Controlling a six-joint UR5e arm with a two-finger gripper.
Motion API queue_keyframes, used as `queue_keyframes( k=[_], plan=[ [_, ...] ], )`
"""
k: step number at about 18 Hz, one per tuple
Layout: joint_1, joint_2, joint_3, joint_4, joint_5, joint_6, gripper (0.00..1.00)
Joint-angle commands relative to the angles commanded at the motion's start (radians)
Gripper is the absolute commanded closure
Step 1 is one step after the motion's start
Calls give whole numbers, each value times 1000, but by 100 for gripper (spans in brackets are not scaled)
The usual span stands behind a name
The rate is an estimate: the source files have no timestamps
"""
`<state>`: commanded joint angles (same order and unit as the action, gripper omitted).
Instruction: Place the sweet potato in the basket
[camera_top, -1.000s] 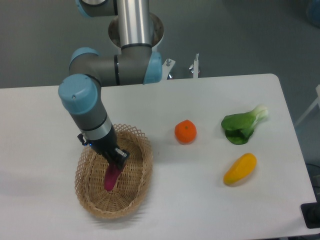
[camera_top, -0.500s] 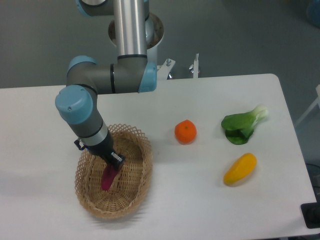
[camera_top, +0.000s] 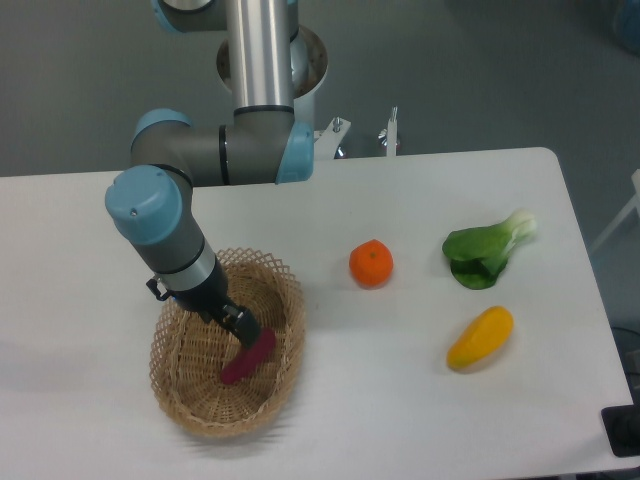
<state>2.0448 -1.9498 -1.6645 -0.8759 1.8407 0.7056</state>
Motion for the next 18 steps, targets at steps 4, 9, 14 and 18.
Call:
queue_keyframes(
  k=[4, 9, 14, 18],
  plan=[
    [60, 26, 57, -2, -3, 12, 0],
    [164, 55, 121, -37, 2, 118, 0],
    [293, 138, 127, -124, -46, 360, 0],
    [394, 179, 134, -198, -143, 455, 0]
  ],
)
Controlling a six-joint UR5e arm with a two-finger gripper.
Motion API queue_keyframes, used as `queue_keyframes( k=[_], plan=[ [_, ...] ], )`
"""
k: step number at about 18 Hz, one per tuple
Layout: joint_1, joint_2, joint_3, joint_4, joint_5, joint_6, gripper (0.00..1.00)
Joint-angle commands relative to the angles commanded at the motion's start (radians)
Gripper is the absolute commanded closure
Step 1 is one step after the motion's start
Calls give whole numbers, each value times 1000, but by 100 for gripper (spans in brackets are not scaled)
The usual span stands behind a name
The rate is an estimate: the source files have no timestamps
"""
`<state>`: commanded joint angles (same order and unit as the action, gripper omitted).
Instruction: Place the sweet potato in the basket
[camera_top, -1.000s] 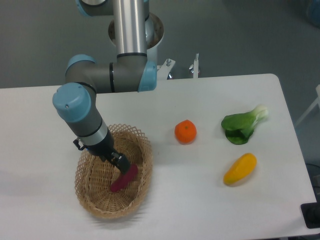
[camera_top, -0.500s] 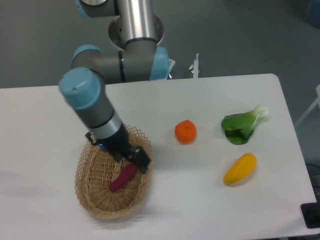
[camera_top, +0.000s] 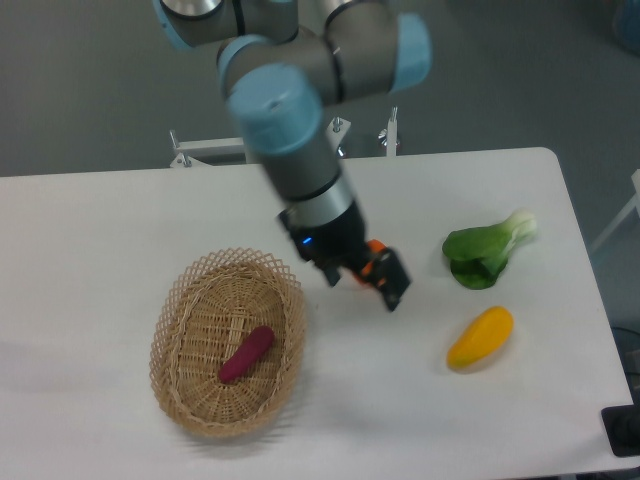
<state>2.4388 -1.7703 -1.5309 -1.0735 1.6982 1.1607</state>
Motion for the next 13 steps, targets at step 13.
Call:
queue_keyframes(
  k=[13],
  plan=[
    [101, 57, 11, -102, -94, 155, 0]
  ],
)
